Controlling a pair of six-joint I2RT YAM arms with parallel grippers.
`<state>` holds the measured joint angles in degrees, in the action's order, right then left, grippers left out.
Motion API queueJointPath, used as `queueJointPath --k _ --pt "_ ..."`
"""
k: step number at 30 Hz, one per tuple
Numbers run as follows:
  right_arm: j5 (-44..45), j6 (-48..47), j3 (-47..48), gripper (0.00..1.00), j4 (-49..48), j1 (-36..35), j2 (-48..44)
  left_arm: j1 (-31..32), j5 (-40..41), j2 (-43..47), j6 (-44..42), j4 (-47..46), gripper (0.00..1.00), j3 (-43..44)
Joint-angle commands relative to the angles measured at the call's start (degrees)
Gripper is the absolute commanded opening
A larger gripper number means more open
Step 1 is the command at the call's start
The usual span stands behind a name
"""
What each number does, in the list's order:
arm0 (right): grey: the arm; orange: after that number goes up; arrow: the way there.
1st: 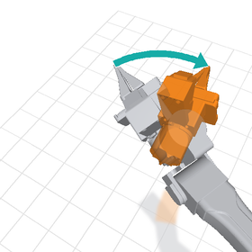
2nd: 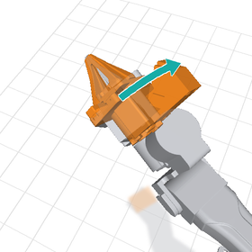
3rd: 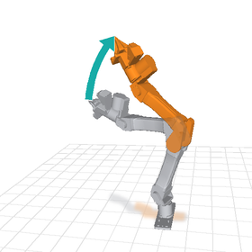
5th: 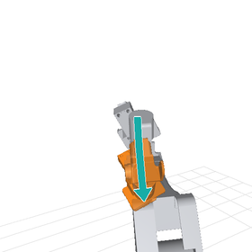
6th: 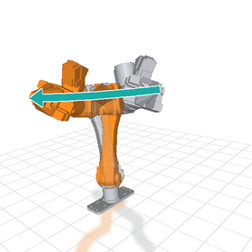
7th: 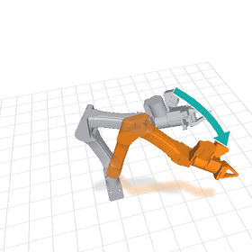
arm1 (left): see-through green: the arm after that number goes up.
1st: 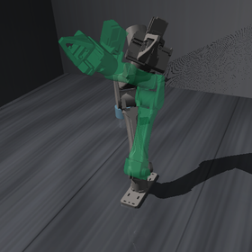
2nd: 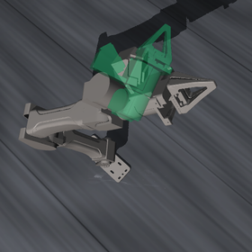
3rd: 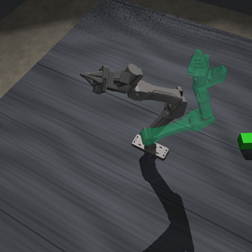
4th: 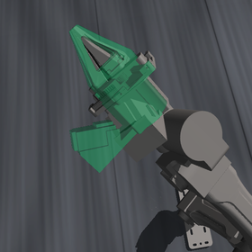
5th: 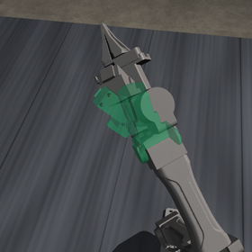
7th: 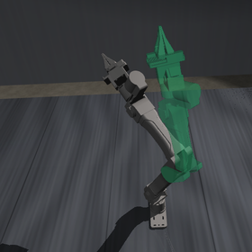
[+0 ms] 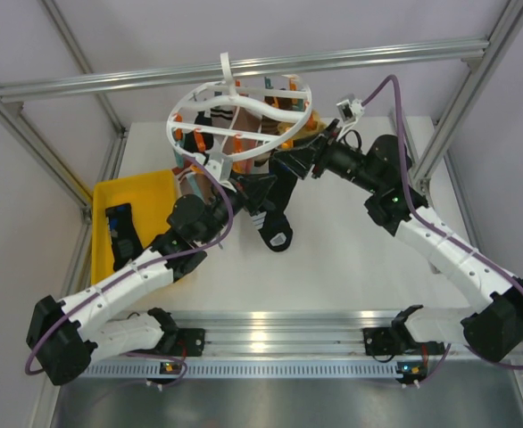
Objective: Clip the socks to the hanger
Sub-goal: Clamp the sock onto the hanger.
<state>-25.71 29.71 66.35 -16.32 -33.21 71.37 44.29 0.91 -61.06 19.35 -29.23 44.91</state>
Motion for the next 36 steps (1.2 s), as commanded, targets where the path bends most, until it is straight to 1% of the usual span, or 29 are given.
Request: queueJointPath --k 1,2,3,5,6,7,8,9,12,13,16,19,20,23,25,28,31,32,36 --pt "-1.5 1.0 0.5 0.56 -2.1 0.5 0.0 -0.2 -0.6 -0.1 0.2 -5.7 0.00 1.8" --pt "-1.5 1.0 0.6 0.56 -2.0 0.5 0.0 -0.1 -0.6 -0.1 0.2 -5.7 0.00 1.8" --pt "-1.5 0.8 0.6 0.56 -2.0 0.5 0.0 -0.1 -2.3 -0.2 0.1 -5.5 0.00 1.7" --pt "-1.4 0.4 0.7 0.53 -1.9 0.5 0.1 -0.2 -3.2 -0.2 -0.2 -5.0 0.02 1.7" --pt "-1.3 0.1 0.7 0.49 -1.7 0.6 0.1 -0.2 -3.6 -0.1 -0.3 -4.7 0.07 1.7" --pt "-1.1 -0.2 0.8 0.48 -1.6 0.8 0.1 -0.2 -4.2 0.1 -0.6 -3.6 0.23 1.9" --pt "-1.0 -0.4 0.8 0.47 -1.3 0.9 0.0 -0.2 -5.0 0.3 -1.7 -2.7 0.29 1.9" --pt "-0.7 -0.5 0.8 0.47 -1.2 1.4 0.1 -0.2 -6.3 1.1 -2.8 -0.8 0.37 2.3" --pt "-0.8 -0.5 1.0 0.46 -0.6 3.1 0.3 -0.2 -7.6 2.4 -4.5 3.0 0.41 3.0" --pt "-1.0 -0.6 0.9 0.47 -0.7 3.4 0.3 -0.2 -7.9 3.9 -5.2 5.2 0.41 2.9" --pt "-2.1 -0.6 0.8 0.46 -1.0 5.3 0.5 -0.2 -10.7 7.9 -7.0 7.2 0.42 1.7" --pt "-3.1 -1.1 0.7 0.46 -1.2 7.3 0.8 -0.2 -11.2 12.2 -9.3 12.2 0.45 0.7" --pt "-3.4 -1.2 0.8 0.46 -1.2 8.3 0.9 -0.2 -10.9 13.3 -10.1 15.1 0.47 0.4" --pt "-4.2 -2.8 1.3 0.46 -0.7 9.6 1.3 -0.2 -7.9 17.4 -12.6 19.6 0.49 -0.9" --pt "-4.0 -4.0 2.4 0.47 0.5 9.8 1.8 -0.2 -6.1 19.7 -13.5 22.7 0.52 -1.7" --pt "-5.7 -5.2 3.1 0.50 1.0 10.2 1.7 -0.1 -4.9 20.8 -15.0 22.6 0.54 -2.5" --pt "-7.5 -5.6 2.6 0.57 2.8 10.2 0.4 -0.1 -3.8 19.3 -17.2 19.2 0.55 -1.8" --pt "-8.2 -6.2 2.6 0.62 3.5 10.2 -0.2 -0.2 -4.4 18.4 -18.7 18.3 0.55 -1.4" --pt "-8.0 -10.2 2.0 0.71 8.3 10.2 -4.0 -0.2 -6.1 16.3 -21.7 14.1 0.56 -0.8"
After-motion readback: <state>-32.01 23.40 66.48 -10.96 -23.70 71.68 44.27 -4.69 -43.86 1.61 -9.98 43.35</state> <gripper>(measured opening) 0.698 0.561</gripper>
